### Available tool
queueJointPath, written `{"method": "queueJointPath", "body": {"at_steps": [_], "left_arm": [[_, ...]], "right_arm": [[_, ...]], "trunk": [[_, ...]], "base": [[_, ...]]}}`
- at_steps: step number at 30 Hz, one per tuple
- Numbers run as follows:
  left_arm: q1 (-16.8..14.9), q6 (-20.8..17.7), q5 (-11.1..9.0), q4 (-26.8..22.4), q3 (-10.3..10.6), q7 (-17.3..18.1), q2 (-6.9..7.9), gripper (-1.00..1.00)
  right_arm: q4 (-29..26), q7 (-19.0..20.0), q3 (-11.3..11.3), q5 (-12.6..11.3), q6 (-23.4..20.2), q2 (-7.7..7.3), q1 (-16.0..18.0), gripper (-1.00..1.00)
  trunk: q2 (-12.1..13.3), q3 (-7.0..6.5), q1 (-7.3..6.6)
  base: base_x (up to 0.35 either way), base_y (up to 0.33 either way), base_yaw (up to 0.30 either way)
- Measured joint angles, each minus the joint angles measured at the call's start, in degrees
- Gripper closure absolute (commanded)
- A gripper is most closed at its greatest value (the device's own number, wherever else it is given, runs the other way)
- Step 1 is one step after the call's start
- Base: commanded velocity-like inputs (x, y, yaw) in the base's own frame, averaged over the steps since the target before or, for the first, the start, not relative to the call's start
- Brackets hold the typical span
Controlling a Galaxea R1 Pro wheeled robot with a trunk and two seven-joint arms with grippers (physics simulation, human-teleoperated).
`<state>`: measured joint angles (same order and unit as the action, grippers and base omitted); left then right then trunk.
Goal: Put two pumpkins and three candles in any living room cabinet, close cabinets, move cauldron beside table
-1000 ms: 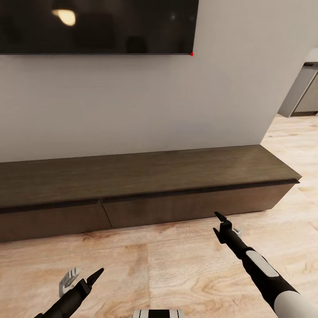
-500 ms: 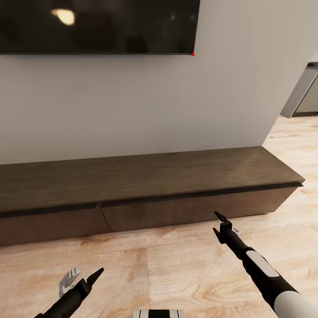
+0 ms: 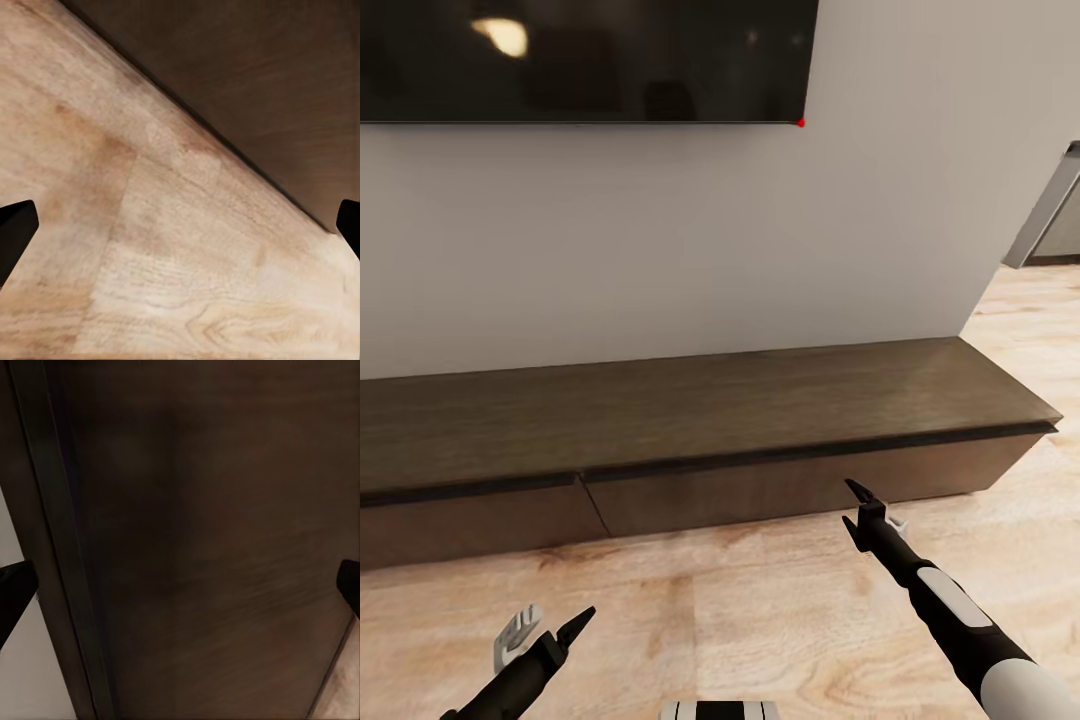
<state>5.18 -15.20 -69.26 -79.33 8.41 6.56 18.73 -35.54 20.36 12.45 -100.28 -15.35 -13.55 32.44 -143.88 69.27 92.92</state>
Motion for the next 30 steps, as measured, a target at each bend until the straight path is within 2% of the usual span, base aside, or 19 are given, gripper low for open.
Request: {"method": "queueJointPath", "body": {"at_steps": [7,10,15,17,22,30], "left_arm": [[0.0,0.0,0.0,0.0,0.1,0.0,-0.03,-1.00],[0.0,0.1,0.0,0.0,0.0,1.3,0.01,-1.00],[0.0,0.2,0.4,1.6,0.0,10.7,0.11,-1.00],[0.0,0.3,0.6,3.8,-0.1,18.3,0.18,-1.00],[0.0,0.3,0.7,4.4,-0.1,20.7,0.24,-1.00],[0.0,0.3,0.6,4.8,-0.1,21.1,0.40,-1.00]], "right_arm": [[0.0,0.0,0.0,0.0,0.0,0.00,0.0,-1.00],[0.0,0.0,0.1,0.0,0.0,0.00,0.0,-1.00],[-0.1,0.0,0.1,0.0,0.0,0.00,0.0,-1.00],[-0.1,0.0,0.1,0.0,-0.1,-0.04,0.0,-1.00],[-0.1,0.0,0.1,0.1,-0.1,-0.05,0.0,-1.00],[-0.1,0.0,0.1,0.1,-0.1,-0.03,0.0,-1.00]], "trunk": [[0.0,0.00,0.02],[0.0,0.00,0.02],[0.0,0.00,0.02],[0.0,0.00,0.02],[0.0,0.00,0.02],[0.0,0.00,0.00]], "base": [[0.035,0.000,0.000],[0.003,0.000,0.000],[0.000,0.000,0.000],[0.000,0.000,0.000],[0.000,0.000,0.000],[0.114,0.000,0.000]]}}
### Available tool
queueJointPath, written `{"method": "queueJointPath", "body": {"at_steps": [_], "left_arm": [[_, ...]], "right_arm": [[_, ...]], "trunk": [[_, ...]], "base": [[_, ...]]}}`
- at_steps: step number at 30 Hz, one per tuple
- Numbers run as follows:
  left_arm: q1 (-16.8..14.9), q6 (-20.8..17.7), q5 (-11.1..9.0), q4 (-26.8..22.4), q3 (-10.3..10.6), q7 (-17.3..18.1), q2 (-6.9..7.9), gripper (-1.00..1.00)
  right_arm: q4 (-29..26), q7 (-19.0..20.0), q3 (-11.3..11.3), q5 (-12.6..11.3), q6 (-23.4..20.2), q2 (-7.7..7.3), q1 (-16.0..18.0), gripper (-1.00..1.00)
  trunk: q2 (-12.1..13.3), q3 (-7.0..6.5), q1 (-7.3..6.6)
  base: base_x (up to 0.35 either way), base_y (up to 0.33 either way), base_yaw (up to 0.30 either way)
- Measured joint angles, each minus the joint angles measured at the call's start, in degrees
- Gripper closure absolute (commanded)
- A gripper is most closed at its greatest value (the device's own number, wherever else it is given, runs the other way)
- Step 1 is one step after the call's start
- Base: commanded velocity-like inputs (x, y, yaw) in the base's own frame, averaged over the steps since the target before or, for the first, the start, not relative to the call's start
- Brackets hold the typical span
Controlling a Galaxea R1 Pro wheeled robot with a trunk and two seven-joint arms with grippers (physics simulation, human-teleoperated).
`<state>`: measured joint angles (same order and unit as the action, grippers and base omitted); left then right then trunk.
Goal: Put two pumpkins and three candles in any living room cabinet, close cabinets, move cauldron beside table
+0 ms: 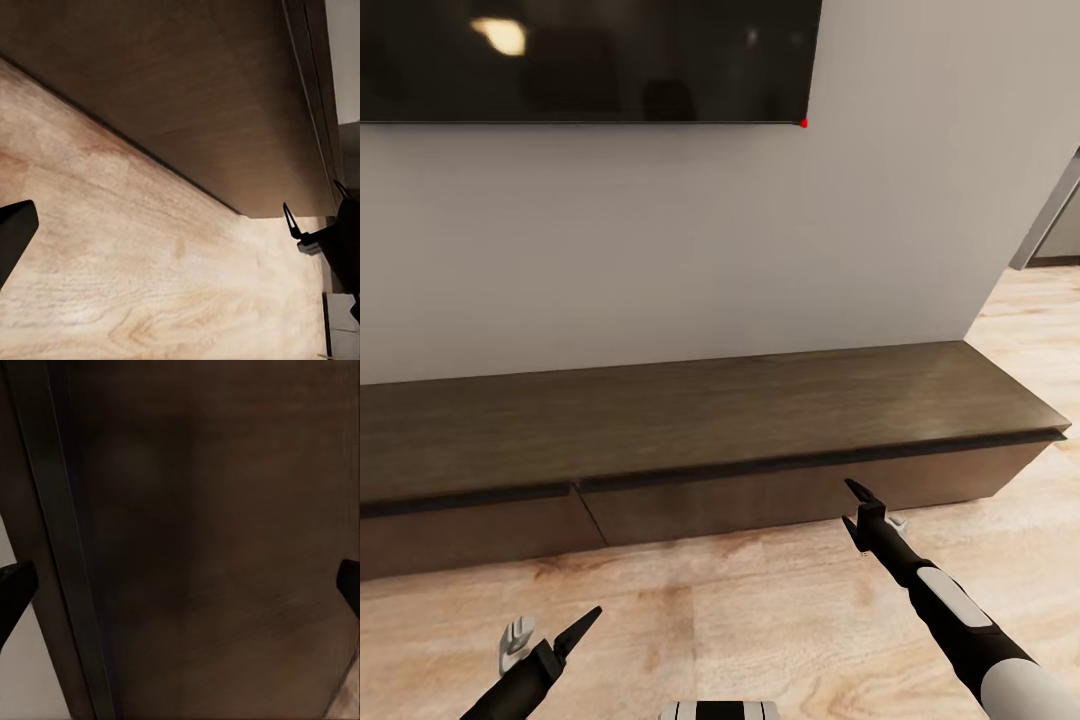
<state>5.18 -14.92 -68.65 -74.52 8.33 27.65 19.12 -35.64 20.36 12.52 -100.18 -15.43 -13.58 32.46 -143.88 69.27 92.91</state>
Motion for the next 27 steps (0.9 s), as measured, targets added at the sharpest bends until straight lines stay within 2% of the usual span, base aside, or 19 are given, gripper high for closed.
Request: {"method": "queueJointPath", "body": {"at_steps": [27], "left_arm": [[0.0,-0.1,-0.1,1.3,0.0,0.0,0.01,-1.00]], "right_arm": [[0.0,0.0,0.0,0.1,0.0,-0.02,0.0,-1.00]], "trunk": [[0.0,0.00,0.02]], "base": [[0.031,0.000,0.000]]}}
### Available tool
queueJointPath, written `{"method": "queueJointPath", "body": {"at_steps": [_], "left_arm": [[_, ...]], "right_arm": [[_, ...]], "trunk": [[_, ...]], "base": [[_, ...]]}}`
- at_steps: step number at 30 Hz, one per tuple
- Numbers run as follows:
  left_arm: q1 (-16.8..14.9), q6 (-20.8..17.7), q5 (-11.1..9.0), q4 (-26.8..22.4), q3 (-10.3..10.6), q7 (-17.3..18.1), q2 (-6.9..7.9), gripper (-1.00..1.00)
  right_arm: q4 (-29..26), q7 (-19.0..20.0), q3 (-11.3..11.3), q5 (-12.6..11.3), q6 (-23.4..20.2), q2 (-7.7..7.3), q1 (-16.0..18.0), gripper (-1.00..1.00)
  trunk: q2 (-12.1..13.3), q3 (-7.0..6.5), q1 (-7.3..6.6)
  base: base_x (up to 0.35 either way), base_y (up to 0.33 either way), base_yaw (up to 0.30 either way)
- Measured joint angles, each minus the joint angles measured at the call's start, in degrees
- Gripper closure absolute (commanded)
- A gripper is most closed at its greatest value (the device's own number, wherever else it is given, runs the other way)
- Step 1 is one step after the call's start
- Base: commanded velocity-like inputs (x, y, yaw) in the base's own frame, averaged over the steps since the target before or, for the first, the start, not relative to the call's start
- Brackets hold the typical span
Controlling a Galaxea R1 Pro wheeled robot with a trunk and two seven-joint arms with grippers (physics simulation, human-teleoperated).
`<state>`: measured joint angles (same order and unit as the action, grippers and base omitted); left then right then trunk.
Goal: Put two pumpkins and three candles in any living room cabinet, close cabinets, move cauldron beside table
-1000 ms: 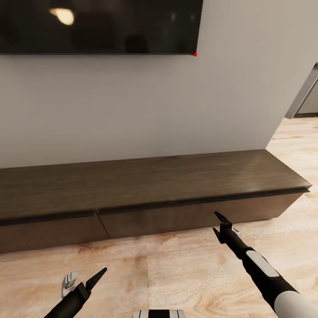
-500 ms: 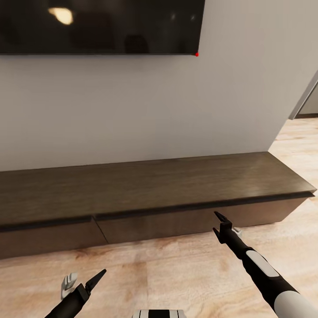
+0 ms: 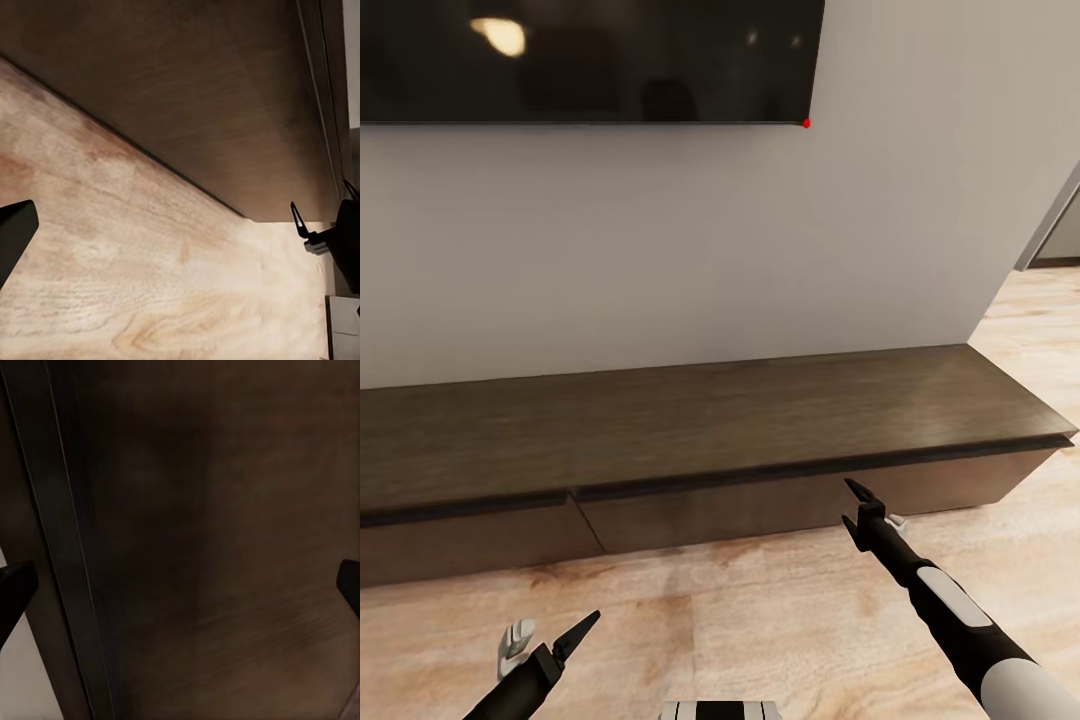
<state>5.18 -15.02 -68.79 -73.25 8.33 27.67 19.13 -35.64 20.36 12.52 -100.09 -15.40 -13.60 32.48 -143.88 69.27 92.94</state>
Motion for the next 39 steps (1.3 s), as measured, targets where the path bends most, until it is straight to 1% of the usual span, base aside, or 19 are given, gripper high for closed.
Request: {"method": "queueJointPath", "body": {"at_steps": [10,20,39], "left_arm": [[0.0,0.0,0.0,0.1,0.0,0.0,0.00,-1.00],[0.0,-0.1,0.0,1.0,-0.1,0.0,0.00,-1.00],[0.0,-0.1,0.0,1.2,-0.1,0.0,0.00,-1.00]], "right_arm": [[-0.1,0.1,0.2,-0.2,0.3,0.05,0.0,-1.00],[-1.0,0.8,0.4,0.3,-0.1,-0.20,0.0,-1.00],[-1.1,0.8,0.5,0.4,0.0,-0.07,0.0,-1.00]], "trunk": [[0.0,0.00,0.00],[0.0,0.00,0.00],[0.0,0.00,0.00]], "base": [[0.000,0.000,0.000],[0.000,0.000,0.000],[0.017,0.000,0.000]]}}
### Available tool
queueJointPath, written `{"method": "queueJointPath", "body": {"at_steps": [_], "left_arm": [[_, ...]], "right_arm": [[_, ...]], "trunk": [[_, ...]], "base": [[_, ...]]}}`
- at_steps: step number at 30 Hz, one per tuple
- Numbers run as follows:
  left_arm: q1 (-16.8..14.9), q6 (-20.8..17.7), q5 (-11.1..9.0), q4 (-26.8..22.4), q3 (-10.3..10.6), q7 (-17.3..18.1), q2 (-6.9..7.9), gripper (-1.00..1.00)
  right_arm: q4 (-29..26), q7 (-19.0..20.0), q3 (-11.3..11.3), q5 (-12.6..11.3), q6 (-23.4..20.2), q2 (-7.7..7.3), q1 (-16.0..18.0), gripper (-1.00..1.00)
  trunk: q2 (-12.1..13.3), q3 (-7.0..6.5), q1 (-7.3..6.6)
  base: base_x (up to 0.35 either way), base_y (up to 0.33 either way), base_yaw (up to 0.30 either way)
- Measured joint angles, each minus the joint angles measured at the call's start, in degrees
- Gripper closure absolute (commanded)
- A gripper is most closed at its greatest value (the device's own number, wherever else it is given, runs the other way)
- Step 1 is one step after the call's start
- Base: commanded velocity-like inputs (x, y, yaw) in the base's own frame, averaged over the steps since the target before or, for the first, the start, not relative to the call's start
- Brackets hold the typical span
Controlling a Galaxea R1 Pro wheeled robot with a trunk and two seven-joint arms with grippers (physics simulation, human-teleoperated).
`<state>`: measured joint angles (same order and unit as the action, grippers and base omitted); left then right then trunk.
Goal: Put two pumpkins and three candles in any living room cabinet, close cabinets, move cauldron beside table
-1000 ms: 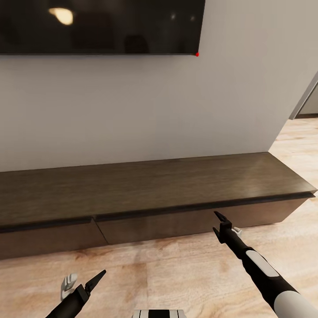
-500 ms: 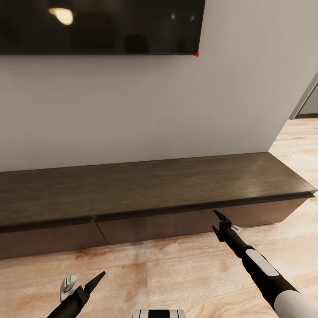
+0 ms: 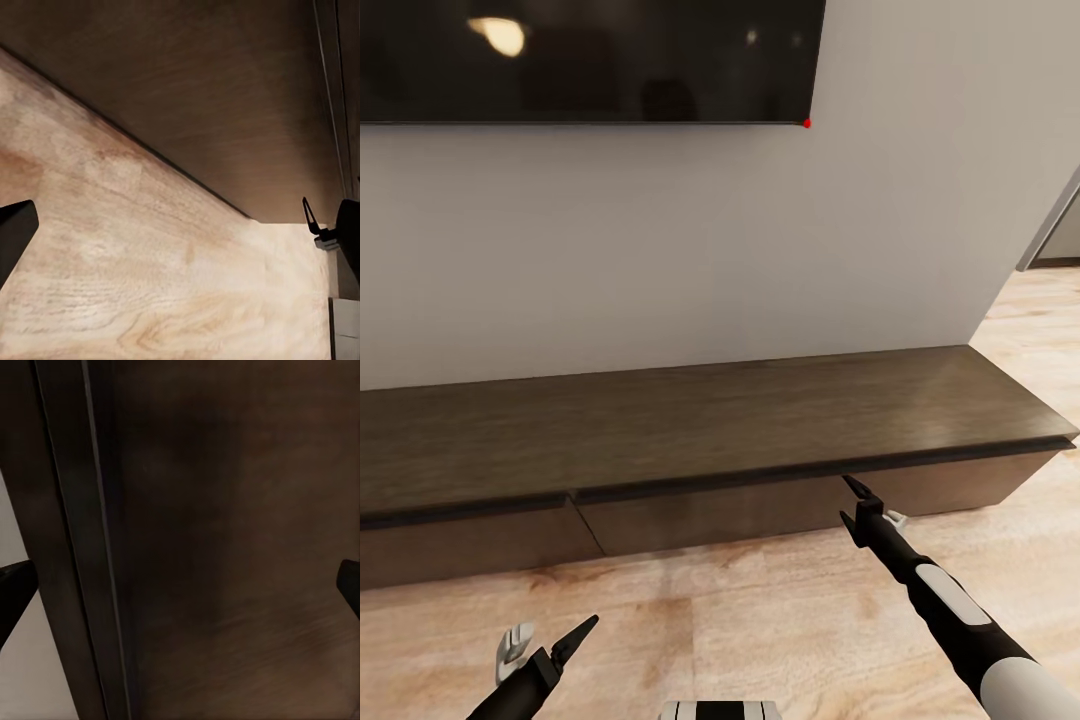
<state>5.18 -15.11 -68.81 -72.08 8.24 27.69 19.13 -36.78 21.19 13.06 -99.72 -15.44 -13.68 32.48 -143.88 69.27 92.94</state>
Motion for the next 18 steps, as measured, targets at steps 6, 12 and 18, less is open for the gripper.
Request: {"method": "queueJointPath", "body": {"at_steps": [6,12,18], "left_arm": [[0.0,0.0,0.0,0.0,0.0,0.0,0.00,-1.00],[0.0,0.0,0.0,0.0,0.1,0.0,0.00,-1.00],[0.0,0.0,0.0,0.0,0.1,0.0,0.00,-1.00]], "right_arm": [[0.0,0.0,0.0,0.0,0.0,0.01,0.0,-1.00],[0.0,0.0,0.0,0.0,0.0,0.03,0.0,-1.00],[0.1,-0.1,-0.2,-0.1,-0.1,0.03,0.0,-1.00]], "trunk": [[0.0,0.00,-0.01],[0.0,0.00,0.00],[0.0,0.00,0.00]], "base": [[0.046,0.015,0.000],[0.043,0.013,0.000],[0.004,0.001,0.000]]}}
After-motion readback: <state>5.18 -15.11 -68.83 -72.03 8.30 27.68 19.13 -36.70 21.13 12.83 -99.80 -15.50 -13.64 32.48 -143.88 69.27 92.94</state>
